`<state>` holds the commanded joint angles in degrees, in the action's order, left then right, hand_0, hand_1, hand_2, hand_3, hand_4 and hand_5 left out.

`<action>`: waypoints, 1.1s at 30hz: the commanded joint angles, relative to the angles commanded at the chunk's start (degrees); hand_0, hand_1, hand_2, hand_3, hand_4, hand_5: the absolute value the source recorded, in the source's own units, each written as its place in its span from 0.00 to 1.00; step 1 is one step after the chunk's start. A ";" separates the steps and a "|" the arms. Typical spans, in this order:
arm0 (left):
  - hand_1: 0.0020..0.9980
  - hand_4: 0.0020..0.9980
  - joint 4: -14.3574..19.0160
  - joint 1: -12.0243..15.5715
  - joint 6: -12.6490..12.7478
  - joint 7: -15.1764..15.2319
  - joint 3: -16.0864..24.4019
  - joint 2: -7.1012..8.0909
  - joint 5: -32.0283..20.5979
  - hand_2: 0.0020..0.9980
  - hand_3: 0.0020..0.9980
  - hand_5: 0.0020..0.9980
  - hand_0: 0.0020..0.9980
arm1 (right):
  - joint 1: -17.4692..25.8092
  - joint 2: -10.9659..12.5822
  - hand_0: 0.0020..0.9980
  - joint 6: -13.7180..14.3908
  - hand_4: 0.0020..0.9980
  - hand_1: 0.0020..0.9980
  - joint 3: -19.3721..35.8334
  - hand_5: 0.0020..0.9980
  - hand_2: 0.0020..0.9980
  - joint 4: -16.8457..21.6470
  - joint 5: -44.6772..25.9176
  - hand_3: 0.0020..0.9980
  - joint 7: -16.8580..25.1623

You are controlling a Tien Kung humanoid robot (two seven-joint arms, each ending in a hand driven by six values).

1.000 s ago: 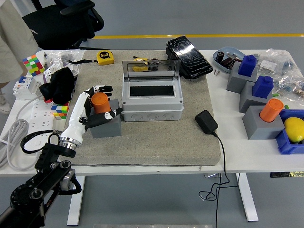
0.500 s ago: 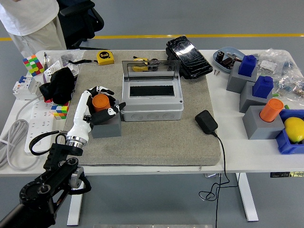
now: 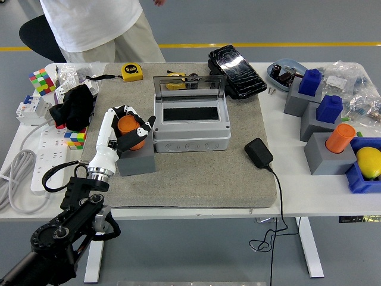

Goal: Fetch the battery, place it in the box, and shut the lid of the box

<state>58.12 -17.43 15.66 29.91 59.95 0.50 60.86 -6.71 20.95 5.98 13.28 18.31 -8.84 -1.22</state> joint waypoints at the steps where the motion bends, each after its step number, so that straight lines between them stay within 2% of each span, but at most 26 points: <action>1: 0.21 0.71 0.24 0.01 -0.12 -0.60 0.13 0.12 0.68 0.17 0.24 0.00 0.25 | -0.02 0.00 0.57 0.02 0.94 0.63 0.02 0.49 0.65 0.00 0.01 0.55 0.03; 6: 0.19 0.74 2.73 -0.24 -0.22 -5.54 1.04 1.16 6.69 0.17 0.24 0.00 0.23 | 0.00 -0.02 0.57 0.10 0.94 0.63 0.12 0.49 0.66 -0.02 0.00 0.55 0.18; 8: 0.15 0.74 4.03 -0.62 -0.55 -6.93 1.27 1.77 8.37 0.15 0.22 0.00 0.20 | 0.02 -0.02 0.57 0.11 0.94 0.63 0.11 0.49 0.66 -0.02 0.00 0.55 0.24; 13: 0.15 0.74 7.31 -1.93 -1.57 -9.72 0.86 2.82 11.44 0.15 0.22 0.00 0.20 | 0.02 -0.03 0.57 0.15 0.94 0.63 0.10 0.49 0.66 -0.02 -0.03 0.55 0.35; 14: 0.11 0.57 8.08 -2.37 -1.86 -10.50 0.62 3.01 12.40 0.13 0.20 0.00 0.16 | -0.01 -0.02 0.57 0.15 0.94 0.63 0.04 0.49 0.66 -0.01 -0.04 0.55 0.36; 19: 0.11 0.57 10.22 -5.77 -3.50 -14.38 -2.27 3.63 16.28 0.13 0.20 0.00 0.16 | -0.28 0.15 0.57 0.18 0.94 0.63 -0.38 0.49 0.66 0.00 -0.13 0.55 0.40; 20: 0.10 0.37 10.19 -6.65 -3.55 -14.92 -3.12 3.64 16.88 0.12 0.20 0.00 0.15 | -0.33 0.18 0.57 0.19 0.94 0.63 -0.39 0.49 0.65 0.01 -0.14 0.55 0.41; 23: 0.10 0.37 9.55 -9.50 -3.19 -16.47 -5.79 3.42 19.20 0.12 0.20 0.00 0.15 | -0.43 0.24 0.57 0.22 0.94 0.63 -0.45 0.49 0.65 0.02 -0.18 0.55 0.42; 27: 0.10 0.36 8.07 -13.41 -2.88 -20.07 -9.00 2.59 23.71 0.12 0.20 0.00 0.15 | -0.60 0.36 0.58 0.27 0.94 0.63 -0.59 0.49 0.66 0.06 -0.21 0.55 0.44; 31: 0.10 0.36 6.18 -17.03 -2.55 -24.21 -11.62 1.24 30.81 0.12 0.20 0.00 0.15 | -0.60 0.42 0.58 0.25 0.94 0.63 -1.08 0.49 0.66 0.05 -0.42 0.55 0.38; 33: 0.10 0.40 4.88 -18.90 -2.43 -25.80 -12.87 0.36 33.82 0.12 0.21 0.00 0.16 | -0.55 0.44 0.58 0.26 0.94 0.63 -1.26 0.49 0.66 0.05 -0.49 0.55 0.35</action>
<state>63.00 -36.33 13.23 4.11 47.08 0.86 94.68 -7.26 21.39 6.24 12.01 18.35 -9.33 -0.87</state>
